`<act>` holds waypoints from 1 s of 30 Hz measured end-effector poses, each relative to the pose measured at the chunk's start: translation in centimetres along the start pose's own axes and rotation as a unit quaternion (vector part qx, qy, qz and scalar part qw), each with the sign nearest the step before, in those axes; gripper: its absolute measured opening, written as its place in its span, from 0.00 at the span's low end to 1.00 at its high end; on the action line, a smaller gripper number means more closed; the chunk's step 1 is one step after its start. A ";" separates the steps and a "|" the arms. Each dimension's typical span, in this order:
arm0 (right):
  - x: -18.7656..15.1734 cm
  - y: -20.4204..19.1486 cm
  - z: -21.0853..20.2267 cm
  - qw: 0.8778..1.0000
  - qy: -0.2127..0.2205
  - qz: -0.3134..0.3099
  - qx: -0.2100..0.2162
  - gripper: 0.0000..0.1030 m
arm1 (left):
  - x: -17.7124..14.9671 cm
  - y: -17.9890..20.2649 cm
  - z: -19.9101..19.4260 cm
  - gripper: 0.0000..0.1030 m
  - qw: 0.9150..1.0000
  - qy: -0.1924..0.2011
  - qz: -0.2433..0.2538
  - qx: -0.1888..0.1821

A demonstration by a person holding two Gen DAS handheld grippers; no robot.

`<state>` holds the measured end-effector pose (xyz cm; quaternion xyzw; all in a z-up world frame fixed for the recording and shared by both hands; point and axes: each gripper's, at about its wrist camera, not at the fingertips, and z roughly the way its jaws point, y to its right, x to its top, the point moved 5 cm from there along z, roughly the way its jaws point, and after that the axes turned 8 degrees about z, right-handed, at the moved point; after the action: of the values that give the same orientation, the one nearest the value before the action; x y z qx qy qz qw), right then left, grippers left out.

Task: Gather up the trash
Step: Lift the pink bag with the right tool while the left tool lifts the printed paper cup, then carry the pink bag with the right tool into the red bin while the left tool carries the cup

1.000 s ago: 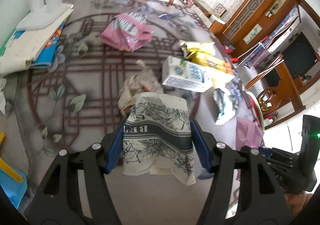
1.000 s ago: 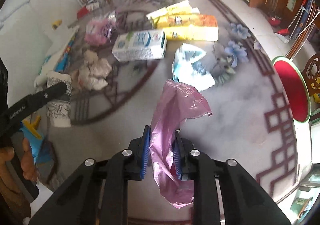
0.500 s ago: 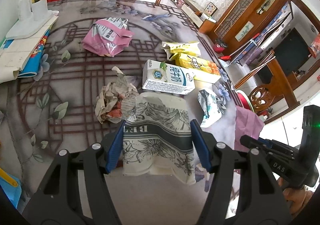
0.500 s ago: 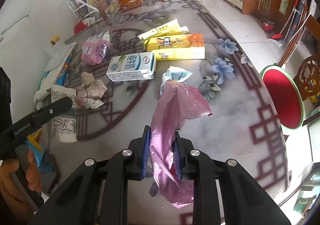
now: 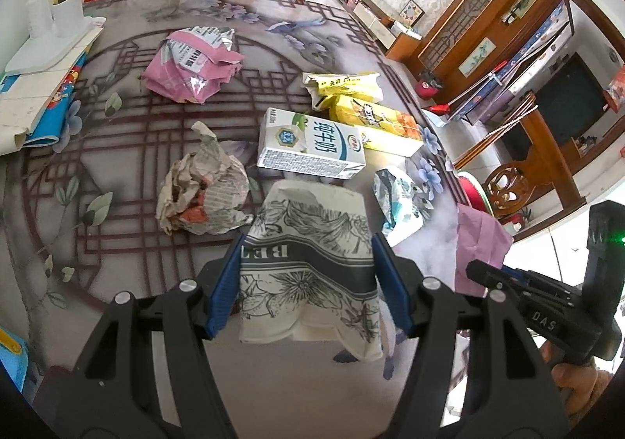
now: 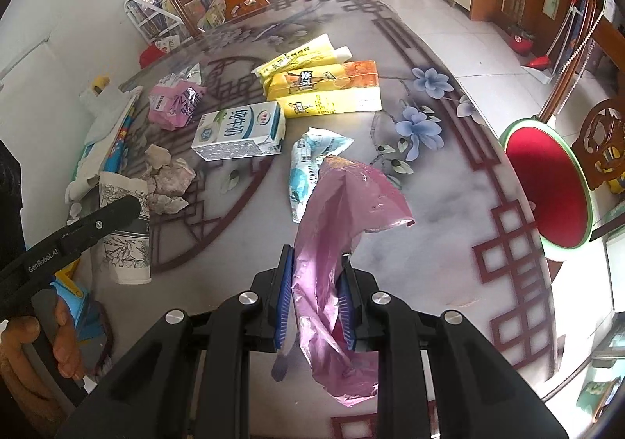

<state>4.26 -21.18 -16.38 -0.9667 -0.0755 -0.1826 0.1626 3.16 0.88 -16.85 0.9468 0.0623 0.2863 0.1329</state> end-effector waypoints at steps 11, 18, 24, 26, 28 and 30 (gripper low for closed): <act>1.6 3.0 -0.4 1.000 0.000 0.009 -0.001 0.20 | 0.7 2.4 1.2 0.60 1.000 -0.001 0.001 -0.004; 3.5 5.3 -1.3 1.000 0.012 0.021 0.010 0.20 | 1.8 4.6 2.4 0.60 1.000 -0.001 0.004 -0.005; 4.7 8.6 -1.9 0.999 0.017 0.042 0.009 0.20 | 3.1 7.6 4.6 0.60 1.000 -0.012 0.021 -0.013; 5.4 10.2 -2.1 0.998 0.020 0.051 0.005 0.20 | 3.8 9.1 5.6 0.60 0.999 -0.014 0.029 -0.020; 6.0 12.1 -2.4 0.998 0.025 0.062 -0.001 0.20 | 4.4 10.9 6.6 0.60 0.999 -0.017 0.039 -0.027; 6.7 14.3 -2.8 0.997 0.031 0.076 -0.008 0.21 | 4.9 12.5 7.6 0.60 0.998 -0.019 0.047 -0.033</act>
<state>12.43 -34.99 -15.46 -0.9648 0.0051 -0.2003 0.1703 11.96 -11.78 -16.74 0.9492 0.0053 0.2758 0.1517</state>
